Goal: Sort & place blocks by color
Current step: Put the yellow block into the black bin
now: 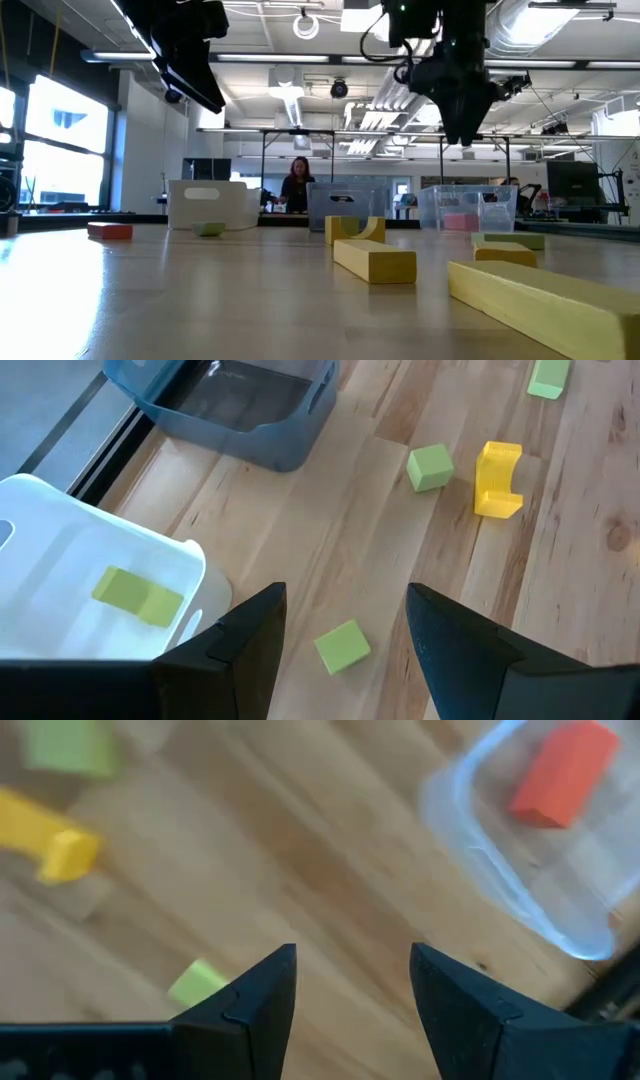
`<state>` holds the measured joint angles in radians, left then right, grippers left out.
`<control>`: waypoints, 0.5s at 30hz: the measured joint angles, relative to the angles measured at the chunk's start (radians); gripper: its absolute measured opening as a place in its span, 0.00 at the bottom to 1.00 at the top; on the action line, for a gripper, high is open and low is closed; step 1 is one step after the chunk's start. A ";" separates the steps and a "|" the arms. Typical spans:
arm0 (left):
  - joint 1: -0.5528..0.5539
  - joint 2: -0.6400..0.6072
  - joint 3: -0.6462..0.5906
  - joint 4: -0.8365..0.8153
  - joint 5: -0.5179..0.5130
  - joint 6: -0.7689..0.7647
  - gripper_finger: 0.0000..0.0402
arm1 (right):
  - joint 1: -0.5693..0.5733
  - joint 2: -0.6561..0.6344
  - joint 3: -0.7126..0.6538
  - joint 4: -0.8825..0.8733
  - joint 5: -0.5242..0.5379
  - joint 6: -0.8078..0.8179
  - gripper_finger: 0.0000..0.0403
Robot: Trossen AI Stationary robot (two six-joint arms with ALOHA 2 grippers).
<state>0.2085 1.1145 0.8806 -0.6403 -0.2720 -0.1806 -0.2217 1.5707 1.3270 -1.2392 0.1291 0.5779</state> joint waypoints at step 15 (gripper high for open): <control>0.000 0.000 0.000 0.000 0.000 0.000 0.49 | 0.295 0.000 0.000 0.190 -0.081 -0.275 0.45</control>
<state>0.2086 1.1145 0.8806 -0.6403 -0.2722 -0.1806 0.0734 1.5703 1.3270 -1.0493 0.0481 0.3027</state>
